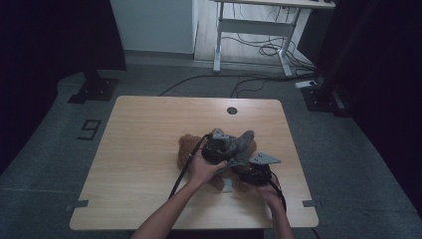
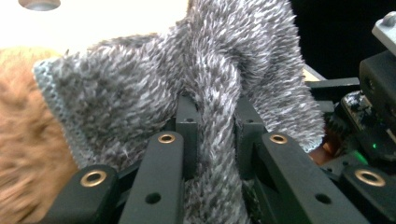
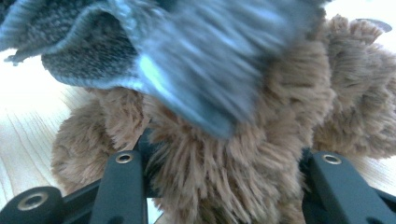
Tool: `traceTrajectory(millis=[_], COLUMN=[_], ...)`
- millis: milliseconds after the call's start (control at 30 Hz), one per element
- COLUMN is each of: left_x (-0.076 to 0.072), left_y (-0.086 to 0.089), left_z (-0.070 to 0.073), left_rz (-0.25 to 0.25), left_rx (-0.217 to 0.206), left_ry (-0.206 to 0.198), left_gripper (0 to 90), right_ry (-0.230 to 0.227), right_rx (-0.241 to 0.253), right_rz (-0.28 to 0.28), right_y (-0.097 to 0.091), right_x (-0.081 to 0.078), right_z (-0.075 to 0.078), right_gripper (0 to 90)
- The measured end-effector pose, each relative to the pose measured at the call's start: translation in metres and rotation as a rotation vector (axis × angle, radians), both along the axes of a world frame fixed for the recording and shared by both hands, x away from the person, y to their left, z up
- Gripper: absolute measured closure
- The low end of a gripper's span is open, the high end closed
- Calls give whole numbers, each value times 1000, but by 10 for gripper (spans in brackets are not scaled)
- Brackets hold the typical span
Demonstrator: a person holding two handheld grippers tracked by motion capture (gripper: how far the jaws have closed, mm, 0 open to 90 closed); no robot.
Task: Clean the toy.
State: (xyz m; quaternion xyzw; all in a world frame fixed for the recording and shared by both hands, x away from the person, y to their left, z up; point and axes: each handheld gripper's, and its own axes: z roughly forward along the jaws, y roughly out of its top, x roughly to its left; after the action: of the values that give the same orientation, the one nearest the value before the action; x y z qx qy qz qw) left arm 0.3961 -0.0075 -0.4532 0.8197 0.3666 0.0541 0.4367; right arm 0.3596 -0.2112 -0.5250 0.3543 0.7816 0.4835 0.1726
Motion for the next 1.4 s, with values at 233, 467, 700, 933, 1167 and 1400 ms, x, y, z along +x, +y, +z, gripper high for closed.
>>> traceTrajectory(millis=[233,467,700,933,1167,1400], left_x=[0,-2,1,-3,-3,21], left_y=[50,122,178,180,184,148], left_z=[-3,-1,-45,-79,-20,27], left_rz=[96,197,319,314,304,242], left_rx=[37,15,62,7,-48,-50], left_ry=[-17,-24,99,165,33,-35], left_gripper=[767,770,772,773,772,770], right_ry=[4,14,22,27,23,-20], right_rx=[24,53,63,73,82,62], right_rz=[1,9,6,0,-5,-80], right_y=[-2,-4,-6,-6,-7,1], right_x=[1,2,3,3,4,11], right_z=[-1,-3,-3,-4,-5,-6], right_gripper=[504,503,502,502,501,527])
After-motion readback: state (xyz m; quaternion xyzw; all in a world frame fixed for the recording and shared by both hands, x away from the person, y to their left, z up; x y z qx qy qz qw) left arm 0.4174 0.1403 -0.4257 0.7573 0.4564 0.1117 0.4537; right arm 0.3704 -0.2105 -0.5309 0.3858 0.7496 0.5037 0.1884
